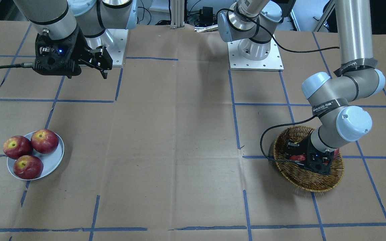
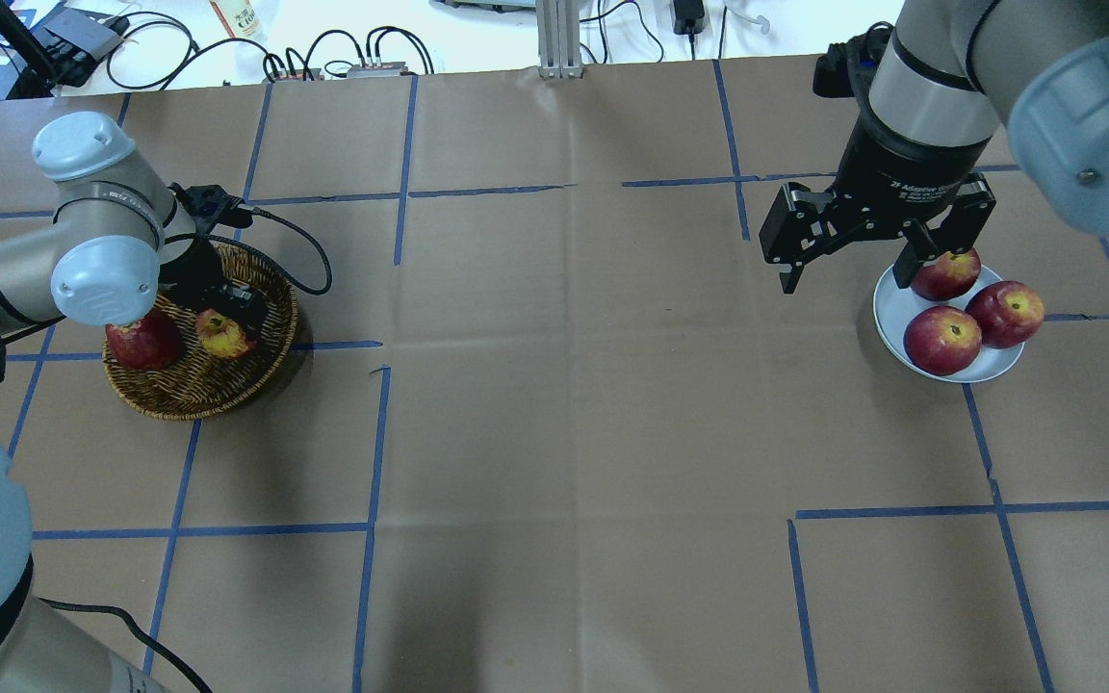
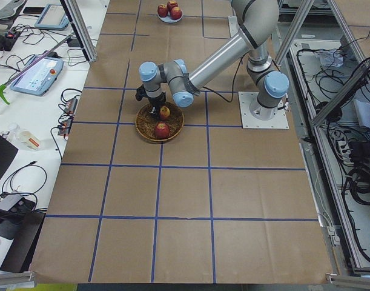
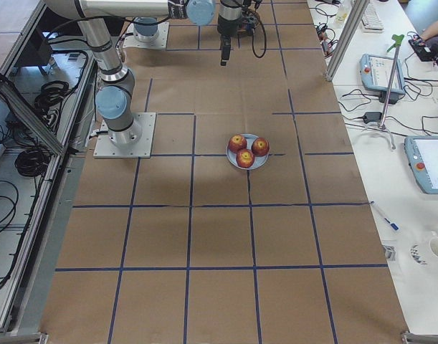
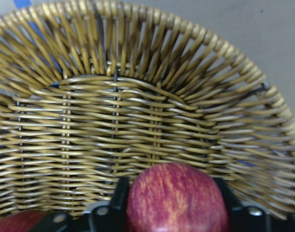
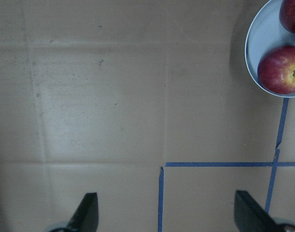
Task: Transfer apple from basket to plate
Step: 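Lift the apple with the left gripper and carry it toward the table center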
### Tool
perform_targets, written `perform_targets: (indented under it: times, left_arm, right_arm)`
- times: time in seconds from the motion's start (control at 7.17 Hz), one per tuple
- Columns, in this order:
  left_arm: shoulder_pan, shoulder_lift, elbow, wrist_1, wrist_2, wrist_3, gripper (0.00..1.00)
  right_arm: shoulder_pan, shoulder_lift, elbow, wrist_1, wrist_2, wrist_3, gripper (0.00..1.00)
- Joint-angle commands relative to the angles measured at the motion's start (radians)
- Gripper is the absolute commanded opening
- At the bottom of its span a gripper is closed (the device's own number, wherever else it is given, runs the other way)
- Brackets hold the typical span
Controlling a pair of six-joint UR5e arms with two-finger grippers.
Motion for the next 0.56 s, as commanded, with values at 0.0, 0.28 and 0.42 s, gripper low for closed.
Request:
perform_targets:
  times: [0.0,0.28,0.42]
  left_arm:
    - [-0.108,0.124,0.01,-0.048,0.0,-0.233,0.45]
    - [-0.331,0.141,0.043,-0.064,0.0,-0.567,0.45]
    - [-0.427,0.113,0.081,-0.064,-0.003,-0.704,0.46]
  right_arm:
    - [0.0,0.0,0.0,0.0,0.0,0.001,1.0]
    - [0.0,0.0,0.0,-0.002,0.0,0.001,1.0]
    - [0.0,-0.002,0.0,0.0,0.0,0.001,1.0]
